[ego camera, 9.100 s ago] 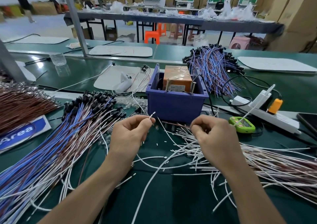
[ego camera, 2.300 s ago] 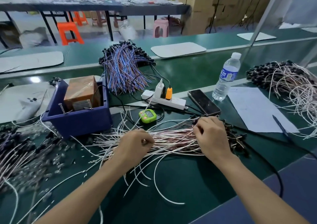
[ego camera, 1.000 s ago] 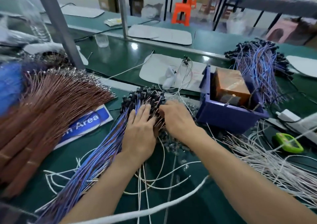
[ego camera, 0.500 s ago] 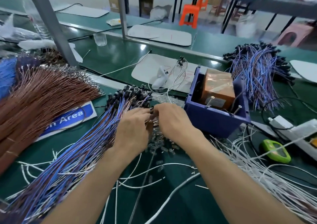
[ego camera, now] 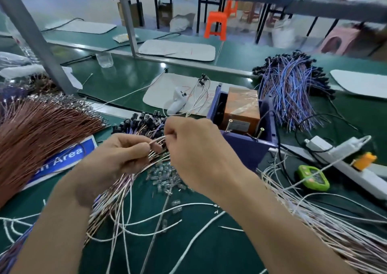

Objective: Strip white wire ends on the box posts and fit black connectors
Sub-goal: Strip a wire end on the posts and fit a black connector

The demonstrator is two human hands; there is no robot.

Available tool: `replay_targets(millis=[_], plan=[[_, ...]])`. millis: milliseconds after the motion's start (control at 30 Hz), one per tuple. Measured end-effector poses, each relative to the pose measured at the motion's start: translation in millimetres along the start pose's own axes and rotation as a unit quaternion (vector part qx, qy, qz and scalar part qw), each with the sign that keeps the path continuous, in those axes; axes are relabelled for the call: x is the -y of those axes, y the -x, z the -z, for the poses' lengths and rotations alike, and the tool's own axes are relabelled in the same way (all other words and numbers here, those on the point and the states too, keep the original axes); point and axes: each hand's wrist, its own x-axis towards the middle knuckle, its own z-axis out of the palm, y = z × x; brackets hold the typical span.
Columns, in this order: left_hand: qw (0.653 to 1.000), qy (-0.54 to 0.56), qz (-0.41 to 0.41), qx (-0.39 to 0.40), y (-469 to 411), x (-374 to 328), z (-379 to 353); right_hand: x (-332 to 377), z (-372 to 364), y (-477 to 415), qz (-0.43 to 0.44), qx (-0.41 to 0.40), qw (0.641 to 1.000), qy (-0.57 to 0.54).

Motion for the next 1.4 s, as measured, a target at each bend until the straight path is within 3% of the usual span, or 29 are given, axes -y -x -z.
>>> replay_targets(millis=[100,200,367,467,533,567,667,767,833,933,1067,1200,1400], plan=[[0.998,-0.062,0.003,0.022,6,-11,9,-9,11,12,-0.033,-0.017,0.999,-0.013],[0.994,-0.111,0.014,0.018,0,-16,3,-33,25,28,-0.076,-0.092,0.993,-0.027],[0.963,-0.260,0.007,-0.071,-15,-16,-28,-75,35,67,-0.162,-0.184,0.969,-0.035],[0.970,-0.172,-0.046,-0.163,-18,-20,-52,-92,34,87,-0.219,-0.214,0.952,-0.030],[0.975,-0.084,-0.092,-0.185,-17,-25,-76,-100,30,97,-0.257,-0.211,0.943,-0.013],[0.969,-0.094,-0.129,-0.190,-16,-25,-87,-103,26,102,-0.273,-0.195,0.942,-0.001],[0.938,-0.242,-0.218,-0.119,-12,-26,-115,-106,21,113,-0.295,-0.136,0.946,-0.006],[0.922,-0.305,-0.236,-0.037,-16,-20,-138,-97,19,114,-0.257,-0.156,0.951,-0.070],[0.916,-0.329,-0.228,-0.015,-23,-15,-151,-88,16,110,-0.227,-0.182,0.952,-0.096],[0.934,-0.297,-0.198,0.012,-33,-10,-156,-83,14,105,-0.208,-0.205,0.946,-0.140],[0.976,-0.173,-0.132,-0.017,-40,-4,-145,-95,13,108,-0.242,-0.232,0.924,-0.182],[0.980,-0.170,-0.095,-0.038,-39,8,-128,-101,6,109,-0.251,-0.201,0.916,-0.240],[0.974,-0.213,-0.036,-0.069,-31,21,-91,-122,0,109,-0.329,-0.256,0.840,-0.346]])
